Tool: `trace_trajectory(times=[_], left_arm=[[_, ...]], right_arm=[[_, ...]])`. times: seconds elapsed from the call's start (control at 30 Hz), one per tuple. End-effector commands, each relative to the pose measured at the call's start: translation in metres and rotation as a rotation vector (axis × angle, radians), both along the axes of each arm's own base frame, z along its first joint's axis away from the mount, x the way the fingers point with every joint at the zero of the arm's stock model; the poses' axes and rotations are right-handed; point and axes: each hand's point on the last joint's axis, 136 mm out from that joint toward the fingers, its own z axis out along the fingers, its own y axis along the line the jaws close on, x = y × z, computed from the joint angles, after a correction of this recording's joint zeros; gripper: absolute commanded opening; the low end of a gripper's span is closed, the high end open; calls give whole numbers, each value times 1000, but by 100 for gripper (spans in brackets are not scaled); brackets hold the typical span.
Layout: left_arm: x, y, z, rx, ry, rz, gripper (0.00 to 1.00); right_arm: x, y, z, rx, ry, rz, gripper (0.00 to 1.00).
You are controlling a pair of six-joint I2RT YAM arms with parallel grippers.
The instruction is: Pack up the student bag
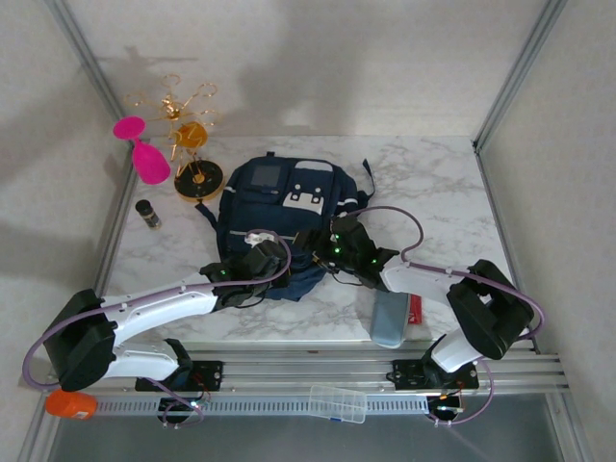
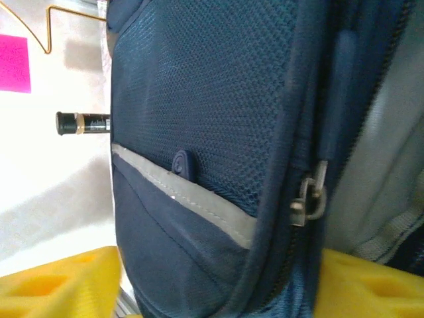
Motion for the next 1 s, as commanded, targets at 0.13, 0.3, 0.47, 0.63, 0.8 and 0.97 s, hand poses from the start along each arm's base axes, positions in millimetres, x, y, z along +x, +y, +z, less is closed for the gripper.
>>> trace_trajectory(times=[0.13,0.3,0.47,0.63,0.8,0.97], left_arm=[[8,-1,16,-39,-51,13,0],[4,15,15,28,-50,21,0],[2,40,8,229,-27,-13,0],[13,30,15,300,-46,-109,0],[34,-7,19,251,-94,-204,0],[50,-28,20,243,-98,-221,0]], right_arm=[[6,21,44,59,-95,36,26],[21,-9,61,28,-162,10,0],[50,-50,73,-71,-234,50,0],[94,-87,83,-38,-243,76,0],[122,-95,76,-174,-261,86,0],[105,-90,69,-114,-204,109,40]])
